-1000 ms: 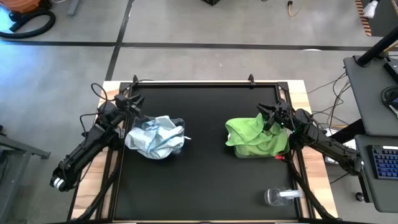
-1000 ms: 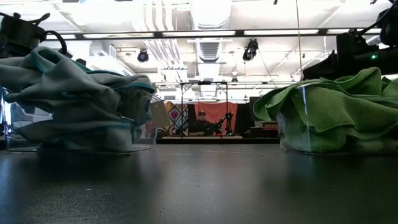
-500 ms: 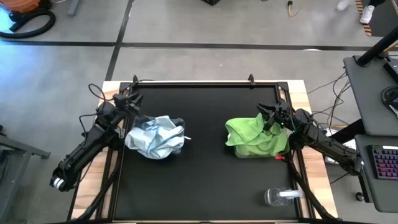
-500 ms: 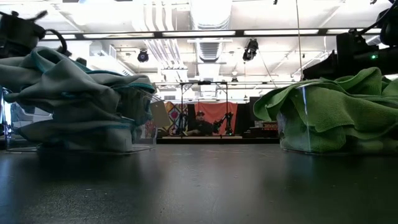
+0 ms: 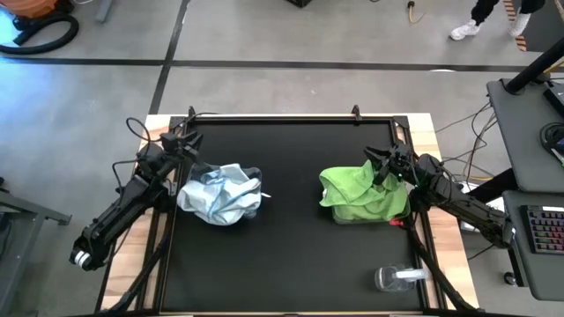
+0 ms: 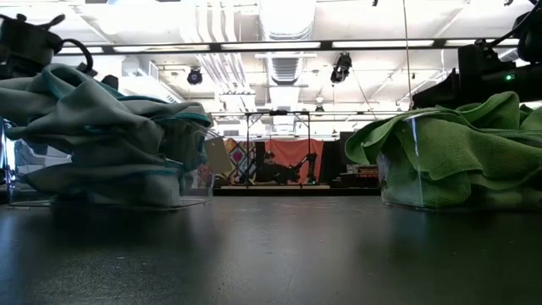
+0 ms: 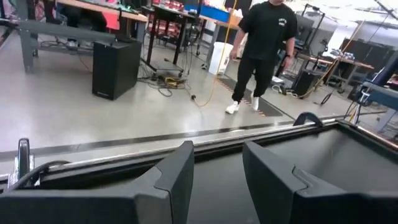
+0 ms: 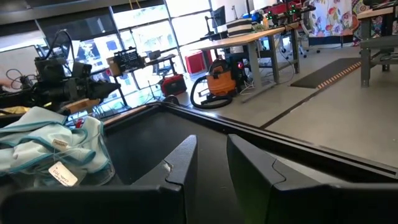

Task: Sort microfiber towel by color & place in baskets
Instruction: Return to Home Position

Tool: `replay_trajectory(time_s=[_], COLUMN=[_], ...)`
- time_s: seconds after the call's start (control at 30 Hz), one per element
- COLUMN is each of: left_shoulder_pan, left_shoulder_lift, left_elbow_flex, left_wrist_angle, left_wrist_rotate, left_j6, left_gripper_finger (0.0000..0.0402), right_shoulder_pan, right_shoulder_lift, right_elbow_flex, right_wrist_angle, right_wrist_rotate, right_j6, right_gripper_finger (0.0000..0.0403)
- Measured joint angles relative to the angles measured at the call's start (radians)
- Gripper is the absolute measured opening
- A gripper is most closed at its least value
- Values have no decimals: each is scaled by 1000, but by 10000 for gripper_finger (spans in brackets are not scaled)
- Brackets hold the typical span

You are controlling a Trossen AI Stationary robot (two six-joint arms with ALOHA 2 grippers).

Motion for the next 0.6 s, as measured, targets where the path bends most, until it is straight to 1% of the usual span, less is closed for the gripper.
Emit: replay_trajectory(time_s=[0.17, 0.23, 0.33, 0.6], left_shoulder_pan=[0, -1, -1, -1], left_shoulder_lift=[-6, -2, 9, 53], left_elbow_flex=[13, 7, -3, -4], left_wrist_angle=[19, 2, -70, -48], left_wrist_rotate=[0, 9, 25, 19], left_j6=[-15, 3, 20, 2], left_gripper_finger=[123, 123, 123, 123], right_shoulder_pan=[0, 0, 0, 0], right_shoulder_lift=[0, 0, 0, 0], right_elbow_flex=[0, 0, 0, 0], right_wrist_angle=[0, 0, 0, 0], right_wrist_rotate=[0, 0, 0, 0], right_j6=[0, 0, 0, 0], right_gripper_finger=[82, 82, 82, 82])
